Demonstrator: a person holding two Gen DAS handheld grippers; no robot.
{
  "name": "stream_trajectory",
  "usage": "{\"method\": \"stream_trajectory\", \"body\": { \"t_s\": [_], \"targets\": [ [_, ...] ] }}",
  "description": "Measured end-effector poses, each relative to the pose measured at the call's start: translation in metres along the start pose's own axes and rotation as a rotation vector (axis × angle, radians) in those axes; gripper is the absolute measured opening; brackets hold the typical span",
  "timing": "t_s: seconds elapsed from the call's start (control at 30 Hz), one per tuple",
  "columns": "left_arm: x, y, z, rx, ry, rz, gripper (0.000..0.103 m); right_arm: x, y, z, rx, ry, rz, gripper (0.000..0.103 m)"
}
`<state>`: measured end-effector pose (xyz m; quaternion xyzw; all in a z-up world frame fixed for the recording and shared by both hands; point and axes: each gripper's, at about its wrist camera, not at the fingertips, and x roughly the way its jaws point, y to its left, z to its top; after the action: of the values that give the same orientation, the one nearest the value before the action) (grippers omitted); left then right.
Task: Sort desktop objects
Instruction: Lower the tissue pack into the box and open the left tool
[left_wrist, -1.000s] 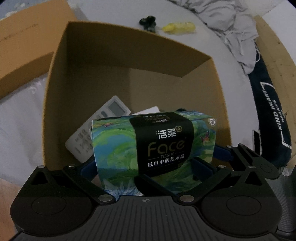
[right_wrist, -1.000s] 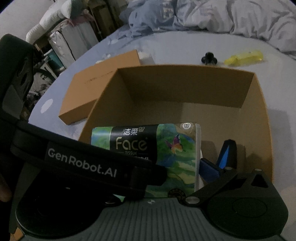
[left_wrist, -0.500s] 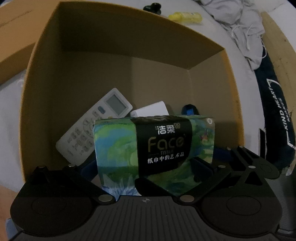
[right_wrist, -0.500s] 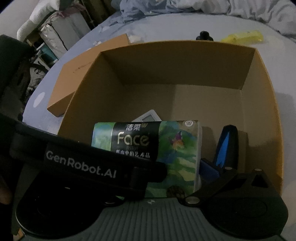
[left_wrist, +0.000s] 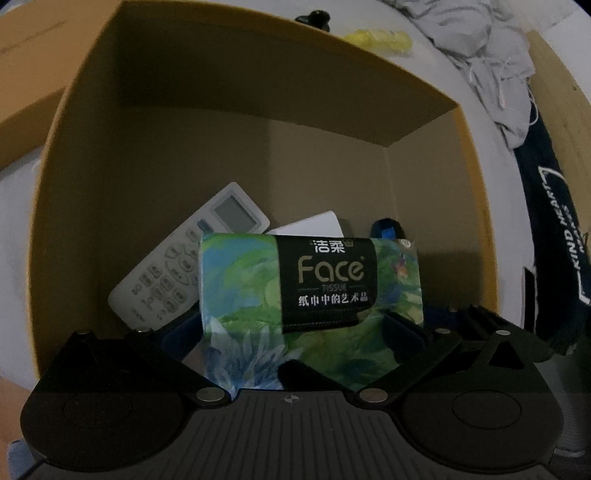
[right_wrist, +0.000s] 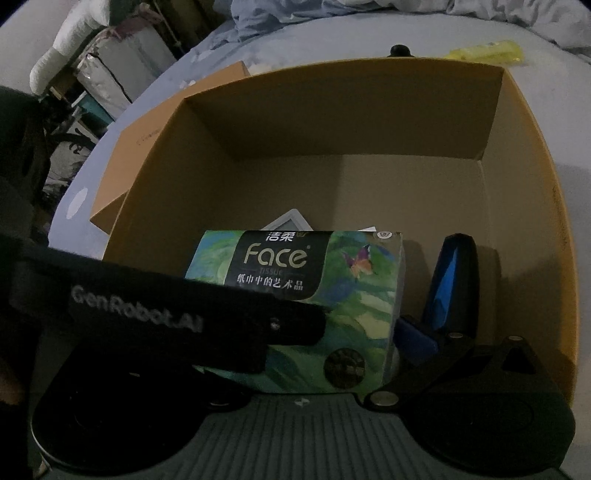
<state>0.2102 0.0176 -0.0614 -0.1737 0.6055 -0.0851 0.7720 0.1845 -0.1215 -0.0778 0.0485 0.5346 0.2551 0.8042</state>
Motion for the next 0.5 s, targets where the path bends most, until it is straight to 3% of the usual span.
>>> {"method": "stream_trajectory", "body": {
  "t_s": [0.5],
  "targets": [
    [-0.034,-0.003,-0.018,0.005,-0.104,-0.018,0.103,-0.040,-0.014,-0.011,0.023,-0.085,-0.035,0.103]
  ]
}}
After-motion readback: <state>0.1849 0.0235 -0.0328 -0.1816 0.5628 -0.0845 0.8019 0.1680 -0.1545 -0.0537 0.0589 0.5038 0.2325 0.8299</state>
